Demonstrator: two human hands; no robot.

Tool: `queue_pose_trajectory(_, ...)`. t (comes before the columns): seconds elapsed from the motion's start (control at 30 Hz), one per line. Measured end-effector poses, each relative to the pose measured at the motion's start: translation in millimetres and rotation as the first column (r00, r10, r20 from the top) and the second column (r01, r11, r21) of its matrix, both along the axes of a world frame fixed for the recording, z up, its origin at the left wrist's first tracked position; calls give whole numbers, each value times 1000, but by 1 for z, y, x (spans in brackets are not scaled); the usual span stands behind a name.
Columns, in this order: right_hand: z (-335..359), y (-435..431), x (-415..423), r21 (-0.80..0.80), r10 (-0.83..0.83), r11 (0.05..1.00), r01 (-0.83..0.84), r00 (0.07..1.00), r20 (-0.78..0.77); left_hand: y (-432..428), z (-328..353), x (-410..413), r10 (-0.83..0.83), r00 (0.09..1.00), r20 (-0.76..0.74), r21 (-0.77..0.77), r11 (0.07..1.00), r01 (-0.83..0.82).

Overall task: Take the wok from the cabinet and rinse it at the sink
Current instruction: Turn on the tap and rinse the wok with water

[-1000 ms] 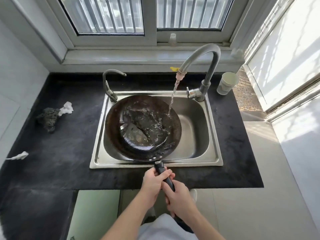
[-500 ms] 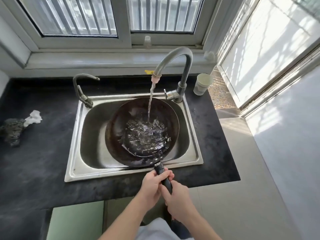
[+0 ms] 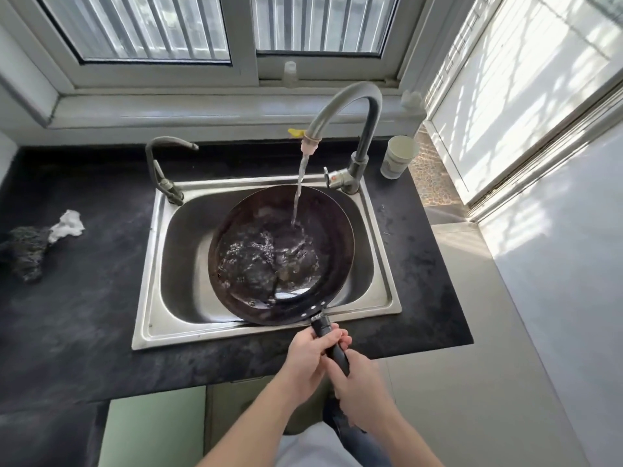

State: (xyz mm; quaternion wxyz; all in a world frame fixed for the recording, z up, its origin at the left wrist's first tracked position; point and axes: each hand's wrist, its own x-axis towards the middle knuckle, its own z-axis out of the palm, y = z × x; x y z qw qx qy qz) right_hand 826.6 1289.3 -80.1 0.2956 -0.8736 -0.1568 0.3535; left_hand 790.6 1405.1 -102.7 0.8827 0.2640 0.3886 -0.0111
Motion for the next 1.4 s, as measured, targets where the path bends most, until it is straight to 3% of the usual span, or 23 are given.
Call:
queue_pose_trajectory(0.2,-1,3,17,-17,59,998,-58,998,27,2,5,14,29,1000,-11,-9,1000,-29)
queue_pose_trajectory(0.4,-3,23,13,-8,96,995,-97,994,-61,15,11,2,51,992,-112,128,991,-37)
queue_pose_trajectory(0.6,-4,28,-10,131,29,991,17,939,-344,22,19,-21,78,967,-243,239,971,-18)
queue_pose_trajectory(0.97,-1,37,-16,246,15,958,146,833,-553,28,22,-27,148,917,-371,351,936,-9)
queue_pose_trajectory(1.23,-8,42,-5,273,59,954,121,820,-569,29,20,-20,214,902,-374,427,904,-38)
queue_pose_trajectory(1.4,-9,37,-9,289,95,957,32,905,-415,28,10,-28,208,936,-285,409,909,-77)
